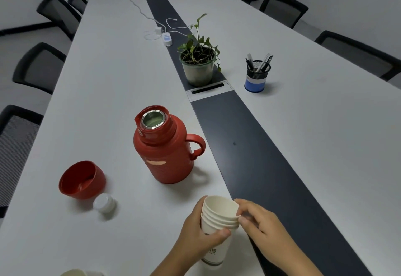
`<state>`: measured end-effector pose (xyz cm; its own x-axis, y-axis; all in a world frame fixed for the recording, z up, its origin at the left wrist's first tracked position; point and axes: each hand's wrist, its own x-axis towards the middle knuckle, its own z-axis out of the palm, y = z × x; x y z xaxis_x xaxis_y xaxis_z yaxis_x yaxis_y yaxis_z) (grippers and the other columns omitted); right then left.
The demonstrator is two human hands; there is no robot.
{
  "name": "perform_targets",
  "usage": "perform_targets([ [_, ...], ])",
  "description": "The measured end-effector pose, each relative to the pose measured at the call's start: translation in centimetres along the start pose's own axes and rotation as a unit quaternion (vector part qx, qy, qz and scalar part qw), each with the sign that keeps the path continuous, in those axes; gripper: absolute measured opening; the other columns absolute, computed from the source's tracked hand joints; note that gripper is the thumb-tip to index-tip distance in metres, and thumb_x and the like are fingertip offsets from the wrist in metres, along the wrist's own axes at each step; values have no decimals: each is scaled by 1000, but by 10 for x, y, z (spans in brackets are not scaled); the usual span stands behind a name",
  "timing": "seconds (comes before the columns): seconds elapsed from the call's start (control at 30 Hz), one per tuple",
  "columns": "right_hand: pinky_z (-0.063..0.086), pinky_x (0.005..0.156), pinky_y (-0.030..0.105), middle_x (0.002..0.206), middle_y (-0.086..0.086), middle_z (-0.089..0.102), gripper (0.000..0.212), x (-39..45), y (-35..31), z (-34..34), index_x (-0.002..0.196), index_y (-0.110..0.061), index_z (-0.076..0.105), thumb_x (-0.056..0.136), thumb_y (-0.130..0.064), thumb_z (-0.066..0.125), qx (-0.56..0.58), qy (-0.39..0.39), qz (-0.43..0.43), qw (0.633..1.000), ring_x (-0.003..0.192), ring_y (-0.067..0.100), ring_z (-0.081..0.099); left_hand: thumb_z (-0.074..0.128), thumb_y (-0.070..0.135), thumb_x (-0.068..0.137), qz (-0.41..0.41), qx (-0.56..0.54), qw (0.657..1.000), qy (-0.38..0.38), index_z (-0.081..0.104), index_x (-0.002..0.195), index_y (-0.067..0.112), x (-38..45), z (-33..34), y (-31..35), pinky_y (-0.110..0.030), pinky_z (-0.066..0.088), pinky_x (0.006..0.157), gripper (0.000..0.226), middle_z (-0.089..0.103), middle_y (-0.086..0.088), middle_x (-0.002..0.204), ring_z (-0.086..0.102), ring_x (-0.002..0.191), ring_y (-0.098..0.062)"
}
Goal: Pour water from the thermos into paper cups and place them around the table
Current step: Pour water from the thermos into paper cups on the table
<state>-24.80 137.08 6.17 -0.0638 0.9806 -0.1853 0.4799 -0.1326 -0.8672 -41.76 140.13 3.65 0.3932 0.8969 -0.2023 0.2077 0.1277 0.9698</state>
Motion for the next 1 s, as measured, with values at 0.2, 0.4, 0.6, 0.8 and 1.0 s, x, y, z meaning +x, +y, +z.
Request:
perform_targets([
  [0.2,44,73,8,118,-17,36,27,-13,-9,-3,70,-27,58,86,-6,53,59,79,-1,995,93,0,54,70,38,57,16,30,998,-52,51,103,38,5,-2,15,-9,46,74,49,64,22,99,59,87,6],
  [0.4,48,66,7,109,-21,49,6,-18,-17,-47,77,-28,53,81,-25,50,103,164,-33,981,97,1,54,71,43,48,-20,62,998,-13,44,99,50,-11,10,-1,-10,45,69,58,59,23,87,54,77,8],
  [0.6,49,61,4,111,-20,46,40,-17,8,-50,59,-24,40,66,-4,74,44,305,-23,951,102,1,47,75,41,40,-16,83,993,84,38,101,45,15,32,-3,-10,40,80,71,47,23,107,48,105,-4],
  [0.8,46,57,3,110,-7,52,53,-48,62,-41,62,-37,41,60,1,78,120,371,24,921,108,23,49,81,24,45,-10,26,992,120,34,97,44,61,53,4,-20,45,83,73,45,8,109,48,106,-15],
  [1.0,46,71,11,111,-3,48,77,-65,78,-38,100,-38,39,53,5,81,77,349,80,931,99,18,49,84,16,58,8,23,995,95,27,98,48,83,82,2,-10,37,83,77,39,13,111,43,107,-9],
])
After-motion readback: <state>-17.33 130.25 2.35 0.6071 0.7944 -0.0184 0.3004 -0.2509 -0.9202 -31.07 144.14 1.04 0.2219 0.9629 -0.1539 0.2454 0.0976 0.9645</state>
